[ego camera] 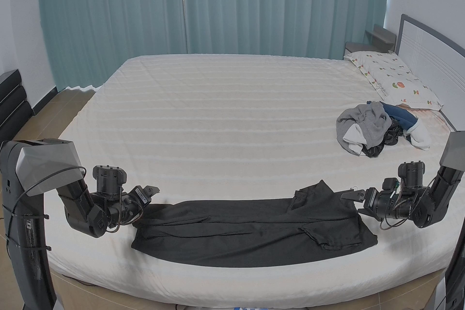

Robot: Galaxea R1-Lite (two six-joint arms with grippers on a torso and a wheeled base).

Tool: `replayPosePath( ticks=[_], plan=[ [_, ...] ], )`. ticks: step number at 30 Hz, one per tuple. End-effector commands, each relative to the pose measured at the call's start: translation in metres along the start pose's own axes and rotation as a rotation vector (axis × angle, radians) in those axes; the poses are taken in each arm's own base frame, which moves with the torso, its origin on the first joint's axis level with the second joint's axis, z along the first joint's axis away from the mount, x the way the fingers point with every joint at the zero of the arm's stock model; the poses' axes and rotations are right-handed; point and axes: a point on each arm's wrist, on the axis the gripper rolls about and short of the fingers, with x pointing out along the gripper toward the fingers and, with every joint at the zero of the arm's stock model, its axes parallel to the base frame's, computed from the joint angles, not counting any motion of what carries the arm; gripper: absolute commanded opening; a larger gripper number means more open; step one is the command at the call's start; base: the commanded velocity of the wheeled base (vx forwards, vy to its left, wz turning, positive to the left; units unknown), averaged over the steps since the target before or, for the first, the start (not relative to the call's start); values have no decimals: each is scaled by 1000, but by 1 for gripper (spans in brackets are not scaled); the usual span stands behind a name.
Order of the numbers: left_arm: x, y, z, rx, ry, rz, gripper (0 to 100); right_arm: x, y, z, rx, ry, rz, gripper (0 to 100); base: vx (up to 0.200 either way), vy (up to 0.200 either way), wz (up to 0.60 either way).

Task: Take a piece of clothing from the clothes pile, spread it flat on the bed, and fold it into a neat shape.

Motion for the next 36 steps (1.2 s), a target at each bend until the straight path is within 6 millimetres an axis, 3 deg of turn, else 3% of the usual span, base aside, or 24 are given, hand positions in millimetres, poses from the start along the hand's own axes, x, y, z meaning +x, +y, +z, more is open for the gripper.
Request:
replayPosePath(
  ticks=[1, 7, 8, 16, 26, 36],
  plan=[
    [2, 2, -2, -1, 5, 6, 100, 2, -1, -1, 2, 7, -1, 100, 0, 0, 0],
    [11, 1, -3, 3, 5, 8, 100, 3, 0, -2, -1, 10, 1, 100, 0, 0, 0],
    [11, 1, -3, 3, 4, 7, 0, 3, 0, -2, -1, 10, 1, 100, 0, 0, 0],
    [12, 4, 2, -6, -34, 34, 0, 3, 0, -1, 1, 8, 1, 100, 0, 0, 0],
    [12, 9, 25, -126, -138, 45, 0, 3, 1, 0, 0, 1, 6, 100, 0, 0, 0],
    [15, 12, 26, -139, -140, 50, 0, 2, 4, 3, -8, -7, 14, 100, 0, 0, 0]
  ],
)
